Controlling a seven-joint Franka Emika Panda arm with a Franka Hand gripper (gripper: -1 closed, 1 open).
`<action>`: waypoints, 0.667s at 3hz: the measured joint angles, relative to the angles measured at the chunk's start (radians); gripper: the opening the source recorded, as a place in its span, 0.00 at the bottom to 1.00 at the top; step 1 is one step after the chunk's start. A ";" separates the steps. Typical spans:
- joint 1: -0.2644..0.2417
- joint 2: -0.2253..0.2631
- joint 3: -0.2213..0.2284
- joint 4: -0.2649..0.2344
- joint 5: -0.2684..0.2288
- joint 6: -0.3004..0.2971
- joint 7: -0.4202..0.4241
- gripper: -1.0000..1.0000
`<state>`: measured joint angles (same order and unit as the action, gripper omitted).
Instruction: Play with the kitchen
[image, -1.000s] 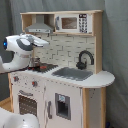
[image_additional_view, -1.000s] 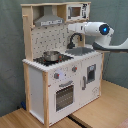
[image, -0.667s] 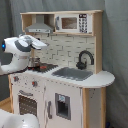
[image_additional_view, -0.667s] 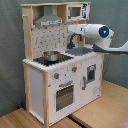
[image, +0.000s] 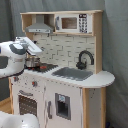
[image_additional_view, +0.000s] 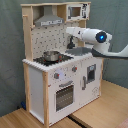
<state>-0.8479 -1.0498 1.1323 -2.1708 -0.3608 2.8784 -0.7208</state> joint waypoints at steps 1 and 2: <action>-0.009 -0.007 0.039 0.022 0.000 -0.041 0.100 1.00; -0.023 -0.007 0.074 0.052 0.000 -0.085 0.182 1.00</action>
<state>-0.8710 -1.0565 1.2059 -2.1190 -0.3605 2.7936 -0.5393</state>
